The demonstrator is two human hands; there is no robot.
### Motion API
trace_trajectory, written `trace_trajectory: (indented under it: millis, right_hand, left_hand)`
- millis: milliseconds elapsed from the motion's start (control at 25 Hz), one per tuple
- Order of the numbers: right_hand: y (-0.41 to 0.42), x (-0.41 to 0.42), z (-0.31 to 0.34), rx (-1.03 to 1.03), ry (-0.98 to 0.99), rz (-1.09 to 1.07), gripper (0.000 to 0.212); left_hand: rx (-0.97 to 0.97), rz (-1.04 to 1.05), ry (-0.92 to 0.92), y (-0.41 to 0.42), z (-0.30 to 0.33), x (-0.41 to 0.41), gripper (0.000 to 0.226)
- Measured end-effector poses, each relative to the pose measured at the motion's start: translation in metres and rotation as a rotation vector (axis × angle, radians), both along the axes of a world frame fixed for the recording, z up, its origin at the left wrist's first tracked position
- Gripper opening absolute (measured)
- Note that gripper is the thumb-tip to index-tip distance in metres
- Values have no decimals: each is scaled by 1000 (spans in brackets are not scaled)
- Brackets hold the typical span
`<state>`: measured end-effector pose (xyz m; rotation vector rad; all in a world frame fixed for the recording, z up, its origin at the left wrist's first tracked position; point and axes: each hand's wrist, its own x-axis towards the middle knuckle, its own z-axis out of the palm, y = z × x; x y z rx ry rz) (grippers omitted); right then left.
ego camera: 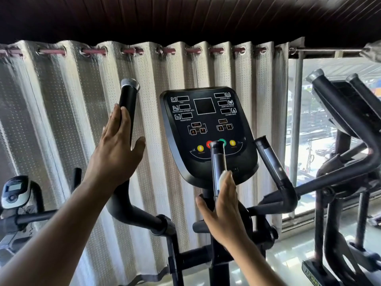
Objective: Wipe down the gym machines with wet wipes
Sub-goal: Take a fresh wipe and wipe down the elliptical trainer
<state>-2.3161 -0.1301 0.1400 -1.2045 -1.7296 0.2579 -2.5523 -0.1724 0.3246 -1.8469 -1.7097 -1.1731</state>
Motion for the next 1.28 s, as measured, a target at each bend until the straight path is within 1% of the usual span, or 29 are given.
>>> trace_trajectory:
  millis: [120,200,280,360,480,560,600,640,720,800,840,880,960,1040,1080,1160,1200,1240,1280]
  right_hand:
    - [34,3,33,182,-168,-121,103]
    - [50,9,56,300,-357,-184,101]
    - [54,21,68,404,-672,-267,98]
    - [56,36,83,475,-1009,-261,89]
    - [68,44,120,499,-1377,-243,86]
    - [74,36,143,489,-1496,-240,82]
    - [75,33,150,488,-1489,-220,77]
    - [77,31,152,498,-1437,-204,71]
    - [74,35,143,566,-1267,-185,56]
    - [66,44,112,634,-1023,-124,37]
    - [57,49,88,636,-882,-68,30]
    - [47,51,63,600,-747,-9,32]
    - [23,46,15,488,-520,60,55]
    - [7,27,-16,424,-335,19,72]
    - [4,15,-20,387,-241,-17,77]
    - [11,2,4,206,-67,-72,84]
    - [20,-1,27,57,52,-53,83]
    - [31,2,53,-81,229,-20,72]
    - [42,8,76,-182,429,38,56]
  left_hand:
    - [0,-2,15,-1,0,1,82]
    - [-10,-11,9,0,1,-1,83]
    - [-17,-28,6,-1,1,-3,83]
    - [-11,-36,28,-1,2,-4,83]
    - [-20,-30,58,-3,3,-3,83]
    - [-34,-22,53,-4,3,-2,82]
    - [-36,-23,46,-6,3,-2,82]
    - [-35,-28,43,-7,3,-2,82]
    - [-35,-32,38,-8,4,-2,82]
    - [-38,-30,33,-7,3,-2,82]
    - [-42,-34,39,-7,3,-1,83]
    - [-44,-35,40,-6,2,-2,83]
    - [-48,-28,28,-6,2,-2,84]
    - [-43,-25,25,-6,2,1,83]
    - [-32,-27,25,-7,2,3,81]
    - [2,-39,22,-8,1,4,75]
    - [8,-43,12,-8,2,4,73]
    - [6,-49,4,-8,2,3,71]
    - [6,-58,2,-8,2,3,70]
